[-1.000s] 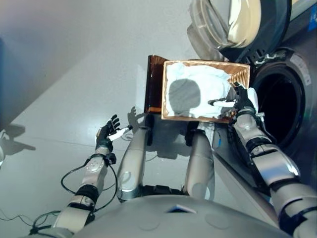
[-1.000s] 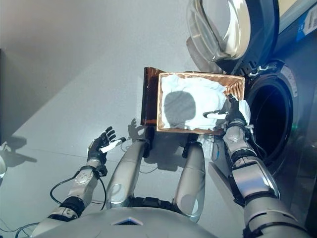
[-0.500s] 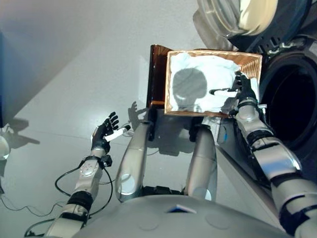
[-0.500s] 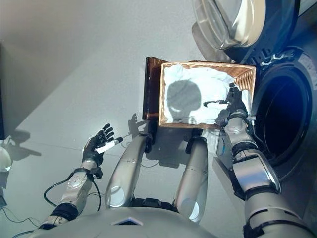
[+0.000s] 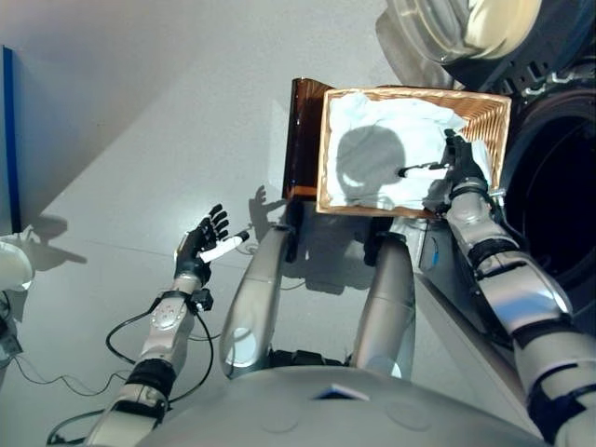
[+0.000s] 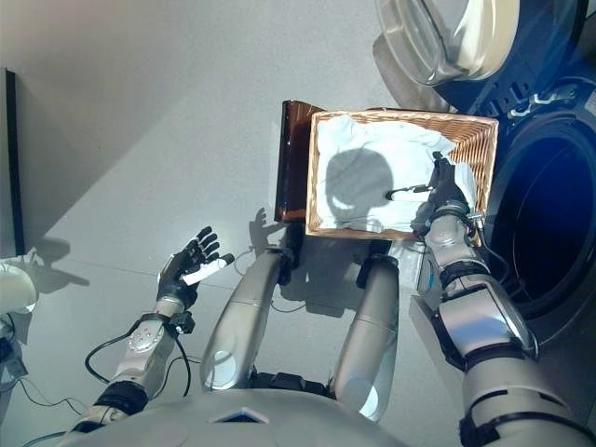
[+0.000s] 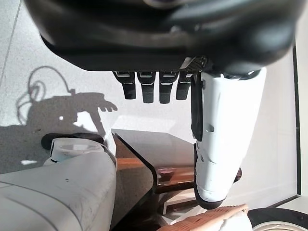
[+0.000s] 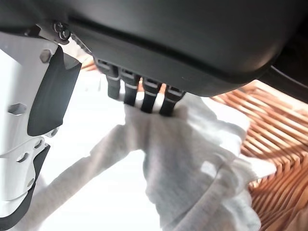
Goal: Pick up the clothes and place them into the washing machine
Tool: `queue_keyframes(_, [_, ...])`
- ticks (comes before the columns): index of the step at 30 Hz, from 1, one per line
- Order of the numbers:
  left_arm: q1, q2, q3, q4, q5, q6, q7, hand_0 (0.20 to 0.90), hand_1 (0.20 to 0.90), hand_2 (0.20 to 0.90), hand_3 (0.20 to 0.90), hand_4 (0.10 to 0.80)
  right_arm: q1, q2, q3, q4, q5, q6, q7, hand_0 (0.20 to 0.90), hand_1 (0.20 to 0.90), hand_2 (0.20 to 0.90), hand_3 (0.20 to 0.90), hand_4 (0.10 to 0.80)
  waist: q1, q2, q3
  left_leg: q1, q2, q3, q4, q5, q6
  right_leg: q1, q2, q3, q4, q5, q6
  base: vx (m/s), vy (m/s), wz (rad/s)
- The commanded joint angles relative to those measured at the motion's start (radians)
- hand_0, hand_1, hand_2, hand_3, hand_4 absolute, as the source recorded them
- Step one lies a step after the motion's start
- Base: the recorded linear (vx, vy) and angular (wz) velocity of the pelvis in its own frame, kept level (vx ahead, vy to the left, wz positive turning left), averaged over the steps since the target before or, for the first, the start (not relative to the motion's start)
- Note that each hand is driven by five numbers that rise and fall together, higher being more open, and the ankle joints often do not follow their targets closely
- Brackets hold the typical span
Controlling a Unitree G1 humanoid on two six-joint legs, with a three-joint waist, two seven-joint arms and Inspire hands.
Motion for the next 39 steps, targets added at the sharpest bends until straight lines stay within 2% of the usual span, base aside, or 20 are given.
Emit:
queue_keyframes(1, [0.059, 0.058, 0.004, -0.095, -0.021, -0.053, 0.006, 0.900, 0.900, 0.900, 0.900, 0.800, -0.035, -0.025, 0.097, -0.007, -0.073, -0.011, 0.022, 0.900, 0.900, 0.900, 0.900, 0.800, 0.018, 0.032, -0.048, -0.047, -0.043, 0.067, -0.033, 0.020, 0.018, -0.002, 0.021, 0.005, -0.031, 0.031, -0.055, 0.000, 0.000, 0.00])
queue_keyframes(11, [0.031, 0.038, 0.002, -0.088, -0.004, -0.039, 0.022, 0.900, 0.900, 0.900, 0.900, 0.800, -0.073, 0.067, 0.166, 0.046, -0.207, 0.048, 0.001, 0.900, 0.900, 0.900, 0.900, 0.800, 0.039, 0.055, -0.053, -0.045, -0.047, 0.076, -0.045, 0.027, 0.023, -0.007, 0.023, 0.014, -0.034, 0.032, -0.053, 0.000, 0.000, 0.00])
queue_keyframes(16, [0.013, 0.038, -0.010, -0.120, 0.001, -0.036, 0.045, 0.900, 0.900, 0.900, 0.900, 0.800, -0.145, 0.068, 0.182, 0.126, -0.331, 0.123, -0.082, 0.900, 0.900, 0.900, 0.900, 0.800, 0.049, 0.084, -0.050, -0.068, -0.053, 0.081, -0.032, 0.026, 0.026, -0.032, 0.019, 0.023, -0.021, 0.029, -0.052, -0.010, 0.012, -0.02])
queue_keyframes(20, [0.013, 0.036, -0.012, -0.139, -0.001, -0.028, 0.052, 0.900, 0.900, 0.900, 0.900, 0.800, -0.168, 0.071, 0.187, 0.143, -0.374, 0.156, -0.112, 0.900, 0.900, 0.900, 0.900, 0.800, 0.047, 0.091, -0.048, -0.091, -0.053, 0.084, -0.003, 0.017, 0.026, -0.055, 0.021, 0.030, 0.010, 0.018, -0.055, -0.005, 0.007, -0.05])
queue_keyframes(23, [0.021, 0.037, -0.016, -0.164, 0.001, -0.021, 0.054, 0.900, 0.900, 0.900, 0.900, 0.800, -0.185, 0.079, 0.196, 0.176, -0.411, 0.191, -0.114, 0.900, 0.900, 0.900, 0.900, 0.800, 0.045, 0.093, -0.047, -0.117, -0.050, 0.086, 0.051, -0.008, 0.028, -0.083, 0.024, 0.036, 0.059, 0.000, -0.061, 0.000, 0.000, 0.00])
queue_keyframes(31, [0.029, 0.042, -0.020, -0.193, 0.004, -0.013, 0.045, 0.900, 0.900, 0.900, 0.900, 0.800, -0.173, 0.074, 0.213, 0.213, -0.434, 0.208, -0.092, 0.900, 0.900, 0.900, 0.900, 0.800, 0.046, 0.090, -0.050, -0.142, -0.045, 0.096, 0.091, -0.031, 0.031, -0.108, 0.019, 0.044, 0.090, -0.013, -0.065, 0.000, 0.001, 0.00])
queue_keyframes(32, [0.030, 0.043, -0.021, -0.192, 0.004, -0.013, 0.043, 0.900, 0.900, 0.900, 0.900, 0.800, -0.171, 0.072, 0.217, 0.215, -0.440, 0.211, -0.091, 0.387, 0.387, 0.387, 0.387, 0.433, 0.048, 0.091, -0.052, -0.143, -0.046, 0.097, 0.090, -0.030, 0.033, -0.112, 0.019, 0.045, 0.093, -0.014, -0.065, 0.000, 0.000, 0.00])
queue_keyframes(33, [0.032, 0.042, -0.021, -0.198, 0.003, -0.012, 0.042, 0.900, 0.900, 0.900, 0.900, 0.800, -0.168, 0.070, 0.218, 0.218, -0.441, 0.211, -0.089, 0.200, 0.200, 0.200, 0.200, 0.300, 0.050, 0.092, -0.053, -0.144, -0.046, 0.097, 0.091, -0.031, 0.034, -0.114, 0.019, 0.047, 0.093, -0.013, -0.066, 0.000, 0.000, 0.00])
queue_keyframes(39, [0.031, 0.043, -0.022, -0.205, 0.011, -0.011, 0.039, 0.900, 0.900, 0.900, 0.900, 0.800, -0.144, 0.059, 0.209, 0.226, -0.453, 0.214, -0.077, 0.200, 0.200, 0.200, 0.200, 0.300, 0.058, 0.095, -0.061, -0.142, -0.051, 0.105, 0.081, -0.027, 0.039, -0.118, 0.016, 0.055, 0.093, -0.012, -0.066, 0.013, 0.012, -0.02])
